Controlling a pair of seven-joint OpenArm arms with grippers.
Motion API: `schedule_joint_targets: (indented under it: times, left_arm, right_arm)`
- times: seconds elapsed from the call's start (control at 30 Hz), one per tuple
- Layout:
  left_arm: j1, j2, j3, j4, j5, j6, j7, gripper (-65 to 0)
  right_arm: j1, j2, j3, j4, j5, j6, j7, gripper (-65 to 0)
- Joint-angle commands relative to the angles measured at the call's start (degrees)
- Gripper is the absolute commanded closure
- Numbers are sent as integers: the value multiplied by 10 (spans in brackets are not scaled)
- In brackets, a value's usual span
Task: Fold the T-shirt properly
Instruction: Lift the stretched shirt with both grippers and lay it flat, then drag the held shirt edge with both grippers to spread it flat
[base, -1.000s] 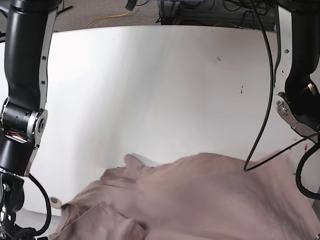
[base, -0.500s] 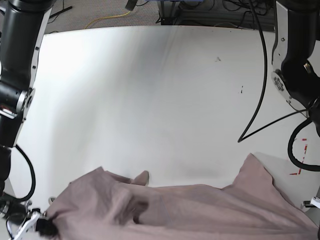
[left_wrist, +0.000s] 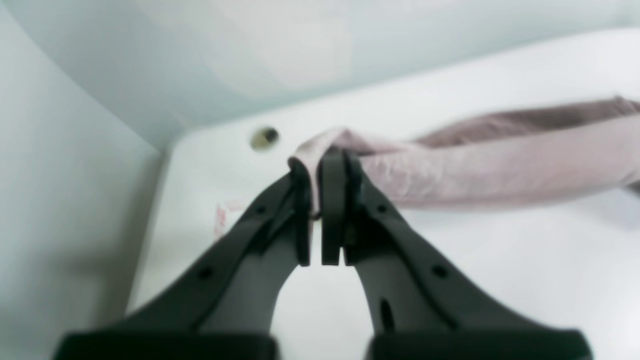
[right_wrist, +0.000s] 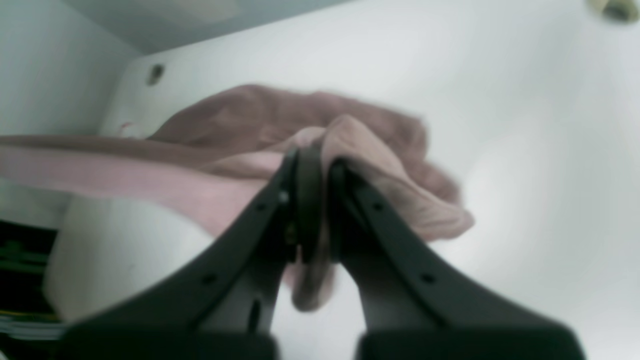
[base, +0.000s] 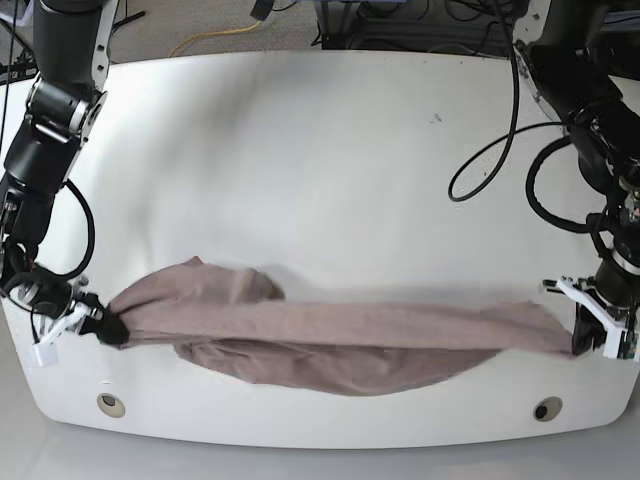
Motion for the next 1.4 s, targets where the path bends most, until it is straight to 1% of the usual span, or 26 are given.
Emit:
schedule_joint_targets:
  times: [0.0, 0.1, 0.17, 0.2, 0.37, 0.4, 0.5, 0.57, 0.7, 0.83, 1.0, 1.1, 1.13, 1.2, 1.3, 1.37]
  left_arm:
    - [17, -9, -3, 12, 1, -7, -14, -3]
    - [60, -7, -6, 13, 1, -28, -14, -1]
    - [93, -7, -17, 17, 1, -35, -14, -1]
    - [113, -6, -22, 17, 1, -36, -15, -1]
    - [179, -6, -26, 17, 1, -36, -20, -1]
    - [200, -6, -31, 16, 1, -36, -33, -1]
    - [241, -6, -41, 15, 2, -36, -65, -1]
    - [270, -6, -43, 15, 2, -36, -76, -1]
    - [311, -6, -48, 16, 2, -37, -77, -1]
    - [352, -6, -77, 16, 2, -37, -77, -1]
    - [369, -7, -92, 15, 6, -81, -77, 0]
    - [378, -7, -102, 15, 6, -89, -77, 0]
    - [378, -7, -103, 15, 6, -89, -77, 0]
    - [379, -9, -103, 15, 6, -90, -77, 0]
    - [380, -10, -105, 15, 6, -95, -77, 0]
    - [381, -10, -114, 15, 6, -101, -77, 0]
  right_arm:
    - [-6, 17, 12, 10, 30, 4, 9, 0]
    - [-43, 18, 14, 10, 55, 5, 7, 0]
    - [-65, 21, 14, 10, 76, 5, 7, 0]
    - [-80, 26, 14, 10, 91, 5, 7, 0]
    - [-140, 29, 14, 10, 140, 8, 7, 0]
    - [-157, 29, 14, 10, 155, 8, 7, 0]
    - [-188, 23, 14, 9, 173, 8, 8, 0]
    - [-208, 10, 14, 10, 174, 8, 8, 0]
    - [-248, 0, 36, 10, 175, 8, 8, 0]
    - [-279, -16, 49, 11, 175, 5, 8, 0]
    - [-313, -21, 72, 17, 175, 4, 8, 0]
    - [-333, -24, 83, 40, 175, 4, 8, 0]
    - [-339, -30, 89, 48, 175, 4, 8, -10]
    - [-351, -37, 103, 64, 175, 4, 8, -52]
    - [-380, -40, 126, 92, 175, 4, 8, -119]
    - [-392, -43, 135, 106, 175, 4, 8, -149]
